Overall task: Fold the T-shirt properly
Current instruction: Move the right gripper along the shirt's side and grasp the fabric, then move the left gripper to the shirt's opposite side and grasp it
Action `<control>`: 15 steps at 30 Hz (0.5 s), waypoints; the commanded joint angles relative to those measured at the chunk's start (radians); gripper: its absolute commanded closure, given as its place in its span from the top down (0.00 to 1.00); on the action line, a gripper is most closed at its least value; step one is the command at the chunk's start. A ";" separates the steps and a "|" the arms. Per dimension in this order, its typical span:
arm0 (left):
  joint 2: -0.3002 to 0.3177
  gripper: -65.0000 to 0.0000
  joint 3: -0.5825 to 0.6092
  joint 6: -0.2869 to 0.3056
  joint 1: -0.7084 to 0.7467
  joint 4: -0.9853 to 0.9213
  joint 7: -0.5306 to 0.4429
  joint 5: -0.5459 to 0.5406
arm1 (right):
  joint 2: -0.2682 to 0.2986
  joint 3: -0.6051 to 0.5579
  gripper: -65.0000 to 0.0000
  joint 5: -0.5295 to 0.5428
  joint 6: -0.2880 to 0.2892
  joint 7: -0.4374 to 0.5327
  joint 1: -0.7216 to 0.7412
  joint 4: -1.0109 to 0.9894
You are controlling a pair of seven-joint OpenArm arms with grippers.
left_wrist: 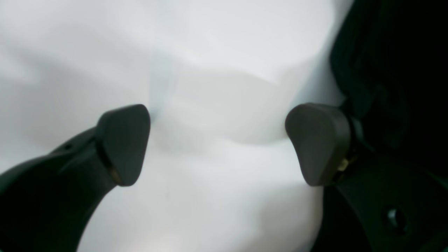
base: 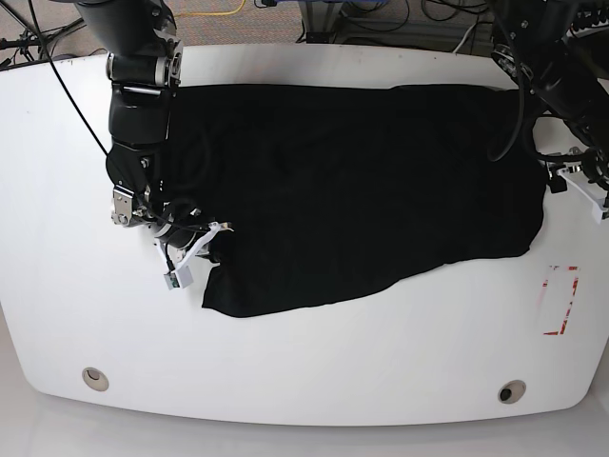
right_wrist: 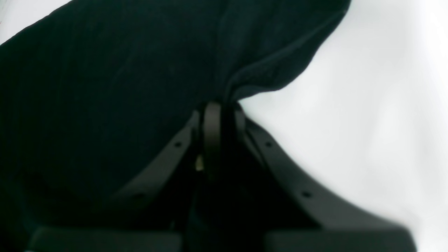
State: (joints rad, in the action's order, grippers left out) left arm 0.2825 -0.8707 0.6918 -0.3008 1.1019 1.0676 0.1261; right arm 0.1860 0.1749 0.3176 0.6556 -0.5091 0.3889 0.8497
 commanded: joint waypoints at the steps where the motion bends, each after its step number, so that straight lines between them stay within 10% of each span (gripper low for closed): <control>1: -0.013 0.94 0.040 0.006 -0.004 -0.001 0.020 -0.010 | 0.007 -0.002 0.06 -0.015 0.003 -0.027 0.014 0.007; 15: -0.013 0.90 0.144 0.006 0.088 0.326 0.142 -0.204 | 0.007 0.001 0.06 -0.011 0.010 -0.027 0.009 0.007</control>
State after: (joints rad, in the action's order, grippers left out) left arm 0.2420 -0.7349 0.6968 -0.1947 1.3537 1.2293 -0.0505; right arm 0.1856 0.1768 0.3218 0.6624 -0.5076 0.3843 0.8497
